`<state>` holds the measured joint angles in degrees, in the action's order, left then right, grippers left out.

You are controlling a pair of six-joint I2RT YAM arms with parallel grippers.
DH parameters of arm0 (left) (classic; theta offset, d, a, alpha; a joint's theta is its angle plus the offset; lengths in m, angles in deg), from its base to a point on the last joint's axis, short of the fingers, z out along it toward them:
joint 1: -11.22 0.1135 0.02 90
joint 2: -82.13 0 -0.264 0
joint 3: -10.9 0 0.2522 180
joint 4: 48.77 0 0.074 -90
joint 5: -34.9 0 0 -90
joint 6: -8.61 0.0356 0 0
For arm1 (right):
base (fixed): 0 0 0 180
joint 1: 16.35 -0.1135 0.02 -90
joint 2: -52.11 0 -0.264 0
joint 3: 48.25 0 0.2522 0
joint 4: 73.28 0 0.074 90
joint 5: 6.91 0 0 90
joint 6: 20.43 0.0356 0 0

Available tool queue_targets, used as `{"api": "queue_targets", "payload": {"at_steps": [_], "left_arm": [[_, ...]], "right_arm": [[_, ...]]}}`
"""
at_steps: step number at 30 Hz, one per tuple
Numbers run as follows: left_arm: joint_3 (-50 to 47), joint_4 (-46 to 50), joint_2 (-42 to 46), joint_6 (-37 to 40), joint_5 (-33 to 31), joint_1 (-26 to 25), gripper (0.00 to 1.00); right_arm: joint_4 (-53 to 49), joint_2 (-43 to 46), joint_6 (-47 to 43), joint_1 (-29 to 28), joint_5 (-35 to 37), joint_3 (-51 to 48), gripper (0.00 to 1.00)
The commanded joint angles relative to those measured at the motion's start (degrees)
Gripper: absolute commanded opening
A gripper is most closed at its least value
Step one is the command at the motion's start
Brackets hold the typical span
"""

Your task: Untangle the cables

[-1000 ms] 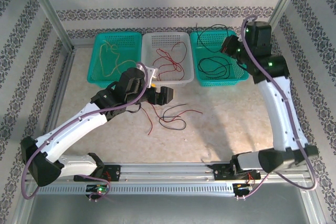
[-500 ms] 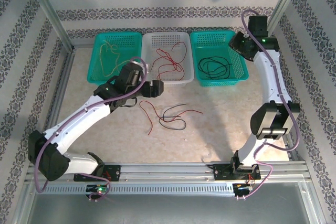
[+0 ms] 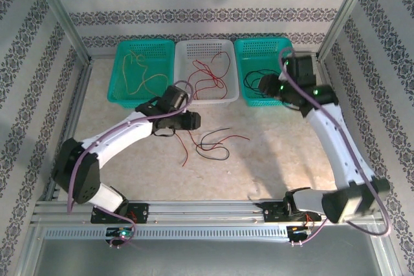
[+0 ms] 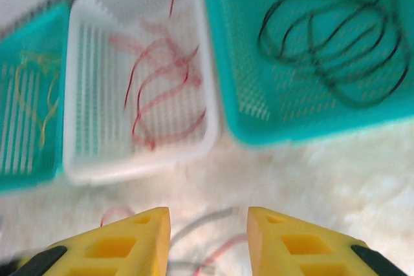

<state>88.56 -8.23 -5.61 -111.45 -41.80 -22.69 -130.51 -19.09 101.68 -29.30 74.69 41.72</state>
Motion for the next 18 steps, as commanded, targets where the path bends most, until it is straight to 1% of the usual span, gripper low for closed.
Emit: {"api": "queue_targets", "payload": {"at_steps": [1,3,5,8,13,18], "left_arm": [[-1.2,1.3,-3.3,0.1,0.7,-2.7,0.48],[-1.7,0.4,-5.9,-0.5,0.6,-3.0,0.44],[-1.2,-0.1,-8.4,-0.4,0.5,-3.0,0.43],[-0.1,-1.0,-11.3,0.2,-1.0,-3.2,0.39],[2.4,-1.6,-16.7,0.3,-0.6,-4.4,0.34],[4.9,0.8,-20.4,1.7,-2.7,-6.7,0.32]], "right_arm": [[-1.1,7.5,2.8,-5.1,2.6,-8.3,0.38],[-1.6,11.8,4.4,-8.6,3.6,-12.6,0.39],[-3.0,15.8,6.5,-11.4,5.4,-15.9,0.39],[-4.4,20.5,9.1,-13.3,6.8,-19.2,0.39],[-5.9,24.1,10.4,-14.3,6.8,-19.1,0.39],[-7.7,25.4,11.0,-16.4,8.8,-17.9,0.4]]}}
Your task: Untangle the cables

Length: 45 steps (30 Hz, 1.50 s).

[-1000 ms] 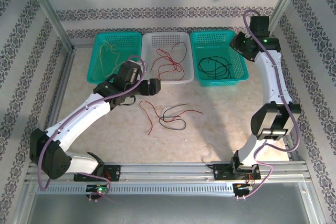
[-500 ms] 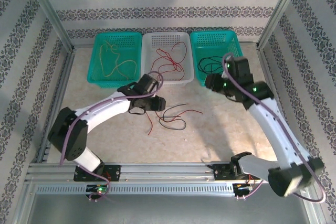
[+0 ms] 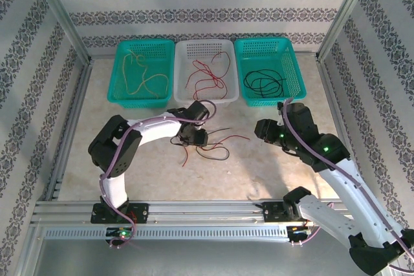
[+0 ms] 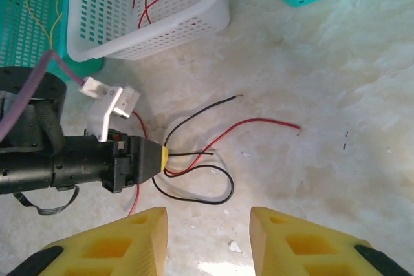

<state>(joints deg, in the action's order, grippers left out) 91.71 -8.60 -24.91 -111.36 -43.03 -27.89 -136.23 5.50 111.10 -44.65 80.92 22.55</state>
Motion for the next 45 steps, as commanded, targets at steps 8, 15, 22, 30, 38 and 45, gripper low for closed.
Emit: {"api": "queue_targets", "payload": {"at_steps": [8,15,22,30,38,45], "left_arm": [[2.9,2.6,-4.5,2.5,-3.0,-2.6,0.25],[3.3,4.2,-1.4,2.5,-4.7,-3.1,0.13],[4.4,4.7,10.7,3.6,-6.4,-3.6,0.04],[6.5,1.7,23.2,3.4,-2.1,-3.6,0.0],[11.2,-2.8,29.3,-2.0,5.8,-2.5,0.0],[14.5,-7.2,30.3,-6.6,14.2,0.0,0.0]], "right_arm": [[-2.9,2.1,2.7,-3.1,3.5,1.4,0.4],[-2.7,1.0,2.2,-3.4,3.6,3.3,0.4],[-1.2,-0.8,1.8,-3.8,2.3,5.4,0.41],[2.5,-4.9,2.1,-3.8,-1.2,9.5,0.42],[10.9,-7.9,-0.7,-5.4,-9.3,12.6,0.5],[15.6,-7.0,-2.3,-6.7,-12.7,13.2,0.61]]}}
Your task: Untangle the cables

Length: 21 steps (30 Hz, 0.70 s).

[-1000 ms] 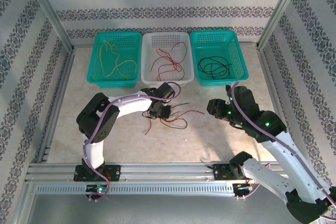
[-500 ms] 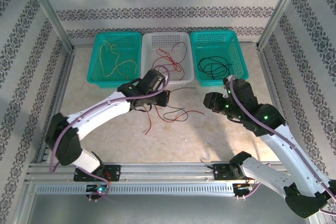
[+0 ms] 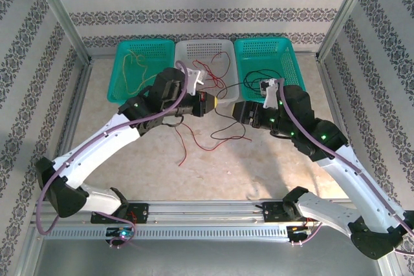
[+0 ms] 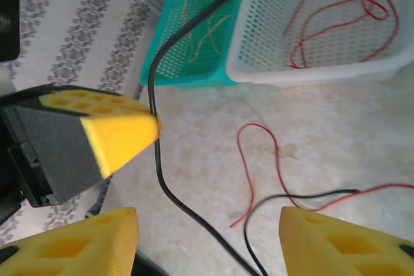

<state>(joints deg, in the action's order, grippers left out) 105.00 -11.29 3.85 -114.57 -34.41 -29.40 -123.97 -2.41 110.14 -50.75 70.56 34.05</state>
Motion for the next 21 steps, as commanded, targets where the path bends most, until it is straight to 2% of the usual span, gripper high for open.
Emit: {"api": "queue_targets", "payload": {"at_steps": [1,6,9,16,21], "left_arm": [[0.9,-5.8,1.7,-4.0,6.9,1.9,0.0],[-1.9,-10.9,2.6,-6.3,11.0,2.8,0.0],[-3.1,-12.8,2.7,-7.1,12.2,2.8,0.0],[-3.9,-13.9,3.1,-7.4,12.2,2.8,0.0],[-5.1,-14.0,4.6,-7.1,11.1,2.8,0.0]], "right_arm": [[3.2,1.1,-1.2,-0.6,-1.8,1.8,0.61],[5.0,1.2,0.8,-0.5,0.5,3.6,0.65],[4.1,-1.0,3.2,0.3,4.5,7.3,0.66],[3.8,-10.0,5.9,0.5,4.4,15.9,0.61],[3.8,-12.1,7.2,0.0,6.6,16.2,0.59]]}}
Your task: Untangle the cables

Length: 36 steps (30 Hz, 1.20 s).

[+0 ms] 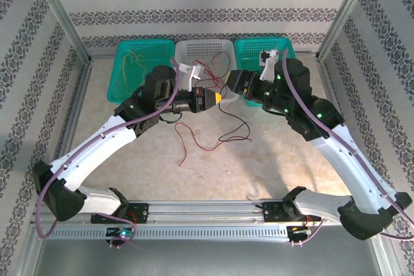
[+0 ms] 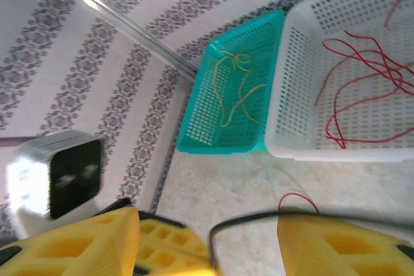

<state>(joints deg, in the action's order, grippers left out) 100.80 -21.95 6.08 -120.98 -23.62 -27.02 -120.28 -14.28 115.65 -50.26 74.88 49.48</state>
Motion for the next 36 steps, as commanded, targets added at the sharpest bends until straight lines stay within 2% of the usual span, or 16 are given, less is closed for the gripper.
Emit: {"api": "queue_targets", "payload": {"at_steps": [1,3,9,14,16,17,19,29,36], "left_arm": [[-1.1,-3.3,2.6,-0.6,0.4,0.4,0.0],[-1.1,-2.7,2.7,0.1,0.7,0.4,0.0],[-2.0,-1.5,3.6,2.2,0.0,0.4,0.0],[-1.6,0.4,3.4,4.4,0.2,0.2,0.0],[-1.3,1.6,3.3,5.7,-0.1,0.1,0.0],[-0.9,2.5,3.2,6.6,-0.6,0.0,0.0],[0.2,4.5,2.8,8.5,-1.1,-0.4,0.0],[6.6,9.7,-3.4,14.7,-2.3,-4.4,0.0],[6.4,9.0,-2.5,15.5,-7.5,-5.5,0.0]], "right_arm": [[0.4,-0.4,1.9,-0.5,2.4,0.7,0.58],[0.9,-1.4,2.1,-0.5,2.1,0.9,0.57],[0.4,-4.7,1.3,-0.6,0.7,3.4,0.27],[-1.2,-6.1,0.4,-0.7,0.7,4.7,0.23],[-1.8,-6.8,-0.2,-0.8,0.3,5.2,0.17],[-2.3,-7.1,-0.5,-0.9,0.3,5.5,0.14],[-3.4,-8.0,-1.5,-1.3,0.5,6.5,0.0],[-7.6,-14.9,-6.8,-5.4,-1.0,17.0,0.0],[-7.1,-14.9,-6.1,-4.0,-2.6,18.2,0.0]]}}
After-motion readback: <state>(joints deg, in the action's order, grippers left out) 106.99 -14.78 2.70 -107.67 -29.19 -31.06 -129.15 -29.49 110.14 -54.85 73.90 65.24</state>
